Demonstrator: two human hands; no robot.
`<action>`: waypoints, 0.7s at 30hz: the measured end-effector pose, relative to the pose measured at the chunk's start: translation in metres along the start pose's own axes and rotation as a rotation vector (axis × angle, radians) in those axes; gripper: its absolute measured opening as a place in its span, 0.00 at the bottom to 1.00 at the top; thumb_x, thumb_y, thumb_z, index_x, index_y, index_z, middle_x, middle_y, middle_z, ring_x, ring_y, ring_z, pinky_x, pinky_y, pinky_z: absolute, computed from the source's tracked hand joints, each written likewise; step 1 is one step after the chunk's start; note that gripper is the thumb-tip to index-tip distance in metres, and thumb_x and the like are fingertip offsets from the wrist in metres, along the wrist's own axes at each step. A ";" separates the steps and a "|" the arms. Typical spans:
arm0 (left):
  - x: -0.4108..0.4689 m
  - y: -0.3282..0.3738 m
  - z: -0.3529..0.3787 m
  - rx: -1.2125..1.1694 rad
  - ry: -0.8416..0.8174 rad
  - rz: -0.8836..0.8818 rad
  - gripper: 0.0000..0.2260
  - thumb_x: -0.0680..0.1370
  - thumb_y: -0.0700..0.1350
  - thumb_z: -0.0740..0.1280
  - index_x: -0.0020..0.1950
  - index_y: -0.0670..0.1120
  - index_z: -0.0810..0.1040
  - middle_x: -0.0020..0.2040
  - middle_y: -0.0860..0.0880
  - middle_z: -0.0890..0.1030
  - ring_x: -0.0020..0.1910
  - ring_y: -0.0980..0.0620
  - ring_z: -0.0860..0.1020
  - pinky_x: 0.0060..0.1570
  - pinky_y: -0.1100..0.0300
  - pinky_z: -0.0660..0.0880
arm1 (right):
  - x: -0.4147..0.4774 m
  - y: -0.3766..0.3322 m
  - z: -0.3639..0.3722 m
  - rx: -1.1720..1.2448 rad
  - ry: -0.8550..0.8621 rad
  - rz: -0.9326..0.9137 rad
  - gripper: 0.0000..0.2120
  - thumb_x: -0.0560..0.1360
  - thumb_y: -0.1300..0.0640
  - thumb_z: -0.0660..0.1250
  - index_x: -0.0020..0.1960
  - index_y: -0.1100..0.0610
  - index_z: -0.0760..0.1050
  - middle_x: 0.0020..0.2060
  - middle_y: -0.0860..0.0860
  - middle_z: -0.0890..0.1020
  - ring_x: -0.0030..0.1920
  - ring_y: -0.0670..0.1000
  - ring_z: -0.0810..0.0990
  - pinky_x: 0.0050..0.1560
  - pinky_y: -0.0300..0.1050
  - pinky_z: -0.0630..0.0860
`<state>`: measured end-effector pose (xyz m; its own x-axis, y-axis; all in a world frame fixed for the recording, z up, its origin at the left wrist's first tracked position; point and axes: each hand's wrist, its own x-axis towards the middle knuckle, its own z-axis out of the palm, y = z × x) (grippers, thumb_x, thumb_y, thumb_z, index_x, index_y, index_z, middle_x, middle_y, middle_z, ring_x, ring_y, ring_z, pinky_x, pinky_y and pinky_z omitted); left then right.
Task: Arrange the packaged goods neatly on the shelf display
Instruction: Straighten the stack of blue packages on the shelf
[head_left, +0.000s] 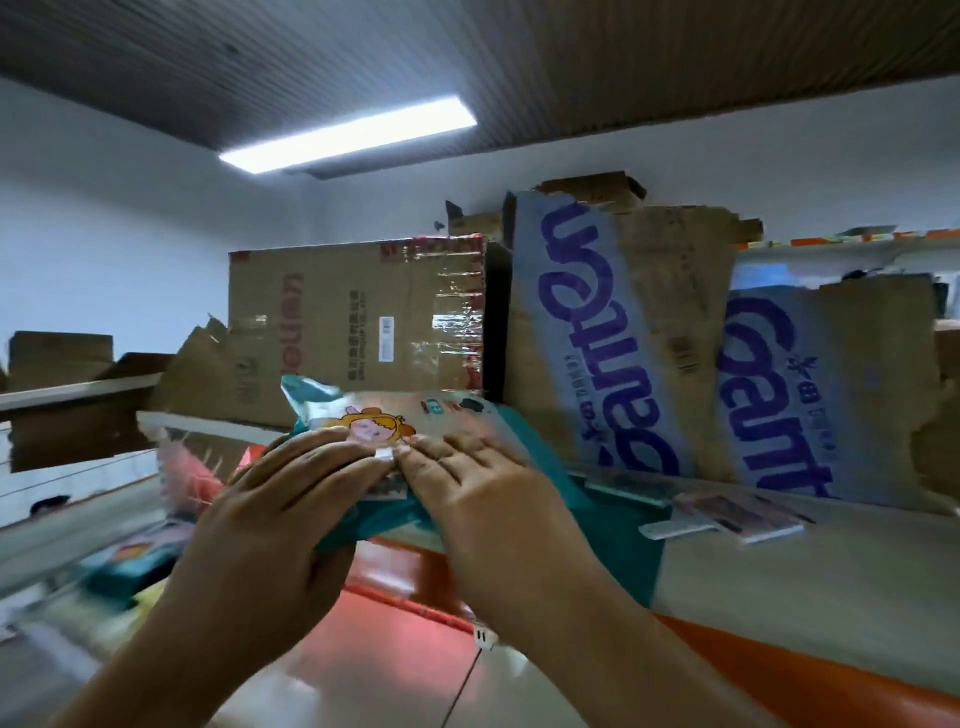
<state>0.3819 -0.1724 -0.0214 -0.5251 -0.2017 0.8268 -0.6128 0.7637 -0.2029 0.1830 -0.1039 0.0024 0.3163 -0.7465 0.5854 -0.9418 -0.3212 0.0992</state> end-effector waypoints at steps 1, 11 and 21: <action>-0.011 -0.017 -0.009 0.009 -0.020 -0.021 0.23 0.72 0.47 0.65 0.66 0.45 0.79 0.65 0.48 0.80 0.65 0.47 0.75 0.71 0.58 0.66 | 0.010 -0.009 0.010 0.009 0.036 -0.033 0.34 0.74 0.44 0.47 0.75 0.55 0.69 0.71 0.53 0.74 0.71 0.57 0.73 0.73 0.55 0.67; -0.108 -0.188 -0.096 0.206 -0.277 -0.101 0.26 0.71 0.60 0.65 0.69 0.57 0.77 0.64 0.55 0.81 0.59 0.52 0.80 0.58 0.49 0.76 | 0.116 -0.117 0.095 0.081 0.251 -0.390 0.18 0.77 0.57 0.61 0.66 0.51 0.76 0.65 0.47 0.80 0.64 0.53 0.79 0.66 0.51 0.74; -0.168 -0.278 -0.140 0.252 -0.410 -0.206 0.35 0.62 0.50 0.85 0.68 0.59 0.78 0.63 0.56 0.82 0.59 0.53 0.82 0.57 0.57 0.75 | 0.193 -0.192 0.171 0.227 0.283 -0.534 0.19 0.77 0.59 0.64 0.66 0.49 0.78 0.65 0.44 0.80 0.65 0.49 0.78 0.65 0.51 0.75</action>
<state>0.7229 -0.2647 -0.0310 -0.5359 -0.5939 0.6000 -0.8243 0.5217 -0.2199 0.4446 -0.2857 -0.0408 0.6634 -0.2774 0.6949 -0.6057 -0.7445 0.2810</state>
